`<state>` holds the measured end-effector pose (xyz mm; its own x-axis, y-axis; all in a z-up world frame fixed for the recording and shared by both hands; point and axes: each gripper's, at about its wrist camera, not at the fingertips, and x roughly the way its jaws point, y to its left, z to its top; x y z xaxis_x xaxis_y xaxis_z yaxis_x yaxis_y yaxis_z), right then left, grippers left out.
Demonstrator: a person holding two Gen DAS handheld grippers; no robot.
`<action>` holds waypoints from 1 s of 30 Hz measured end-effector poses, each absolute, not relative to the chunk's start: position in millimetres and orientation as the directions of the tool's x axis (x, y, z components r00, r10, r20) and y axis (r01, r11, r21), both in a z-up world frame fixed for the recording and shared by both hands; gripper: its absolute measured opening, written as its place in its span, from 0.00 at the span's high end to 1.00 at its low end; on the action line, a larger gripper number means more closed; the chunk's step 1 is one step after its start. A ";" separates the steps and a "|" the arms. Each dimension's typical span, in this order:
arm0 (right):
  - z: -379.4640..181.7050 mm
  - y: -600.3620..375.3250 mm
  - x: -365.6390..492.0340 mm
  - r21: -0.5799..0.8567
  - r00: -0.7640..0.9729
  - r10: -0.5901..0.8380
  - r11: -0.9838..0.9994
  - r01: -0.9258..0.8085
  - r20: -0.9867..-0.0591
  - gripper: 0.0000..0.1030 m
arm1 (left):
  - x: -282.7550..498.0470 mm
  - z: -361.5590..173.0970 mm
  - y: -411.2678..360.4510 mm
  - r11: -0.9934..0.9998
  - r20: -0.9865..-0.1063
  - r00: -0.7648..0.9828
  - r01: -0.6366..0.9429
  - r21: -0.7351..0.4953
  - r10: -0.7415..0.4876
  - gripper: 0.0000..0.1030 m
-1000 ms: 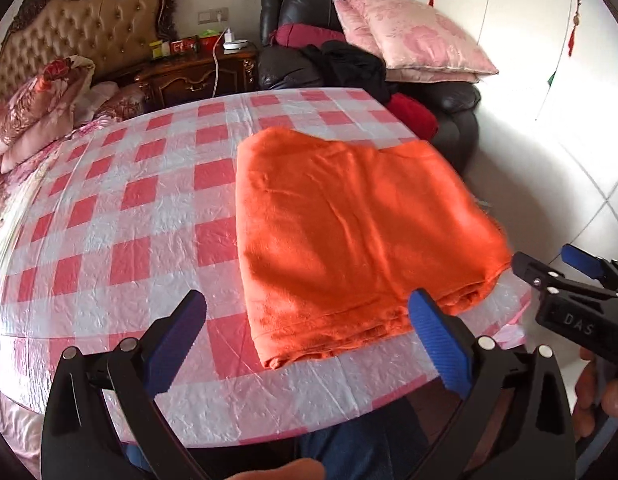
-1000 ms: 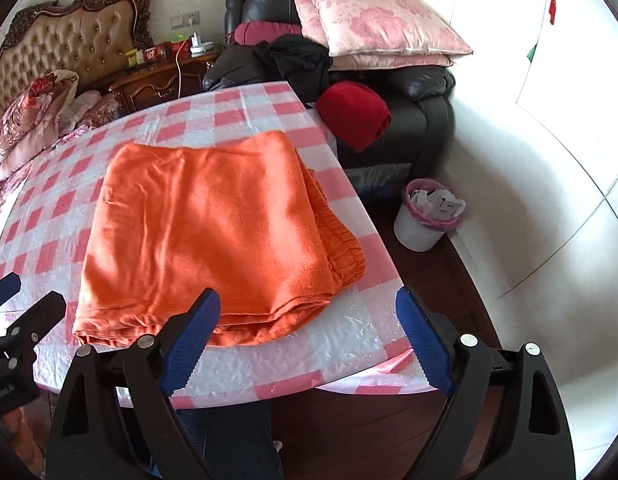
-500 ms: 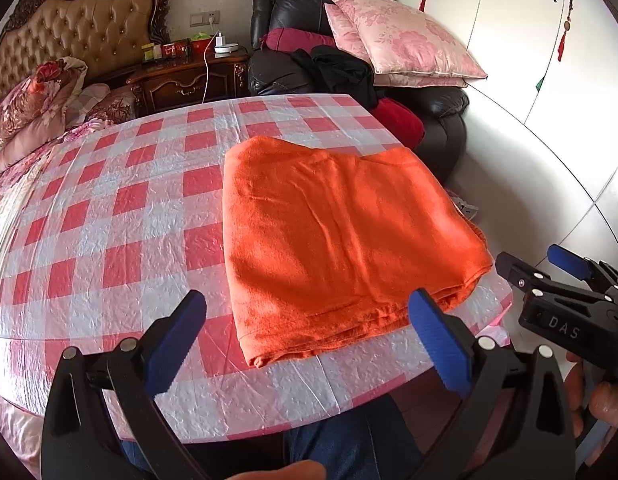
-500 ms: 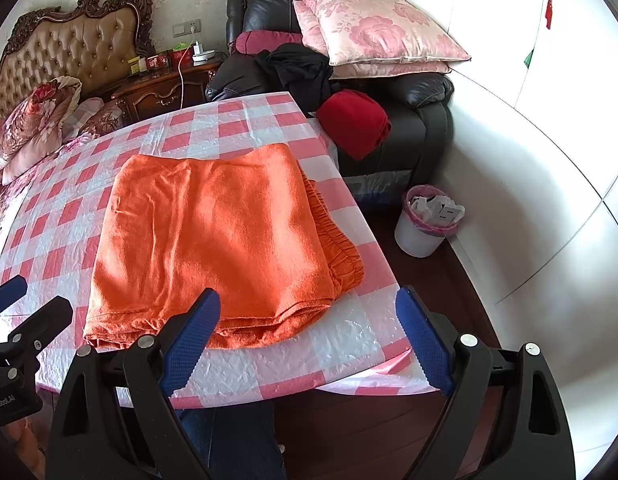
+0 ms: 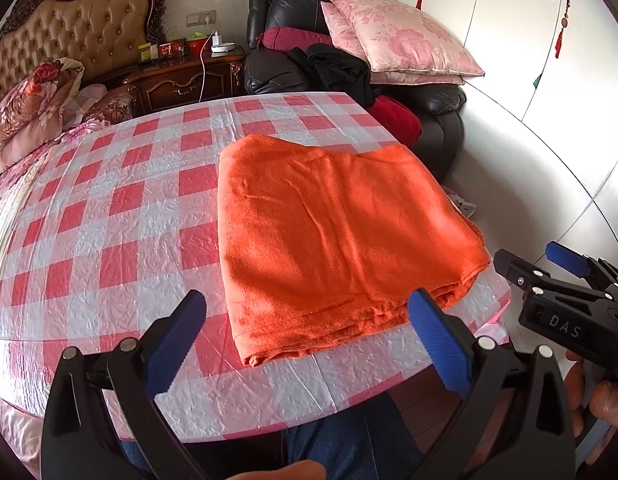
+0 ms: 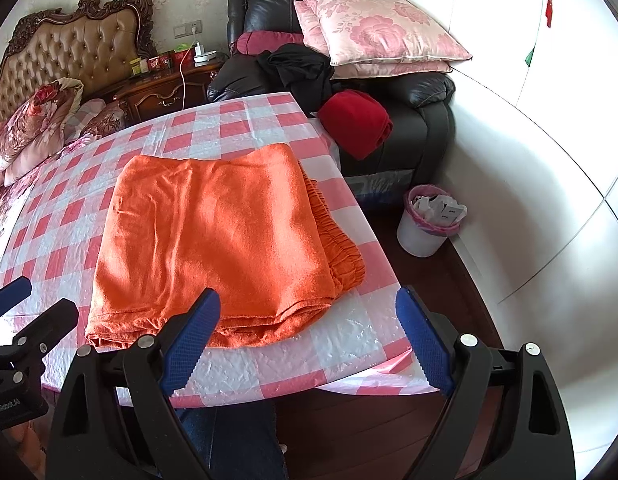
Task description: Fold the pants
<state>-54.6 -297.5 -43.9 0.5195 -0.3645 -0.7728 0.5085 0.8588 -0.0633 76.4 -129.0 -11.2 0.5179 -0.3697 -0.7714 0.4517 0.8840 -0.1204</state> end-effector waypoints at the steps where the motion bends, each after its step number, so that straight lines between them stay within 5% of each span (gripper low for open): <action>1: -43.9 -297.5 -54.7 -0.062 0.519 -0.364 0.858 0.509 -0.773 0.18 | 76.1 -11.0 -129.0 0.884 -0.771 0.518 0.452 -0.121 -0.371 0.02; 30: -46.8 -304.0 -56.7 -0.050 0.516 -0.376 0.841 0.539 -0.770 0.17 | 82.0 -21.8 -136.8 0.836 -0.764 0.453 0.512 -0.199 -0.460 0.02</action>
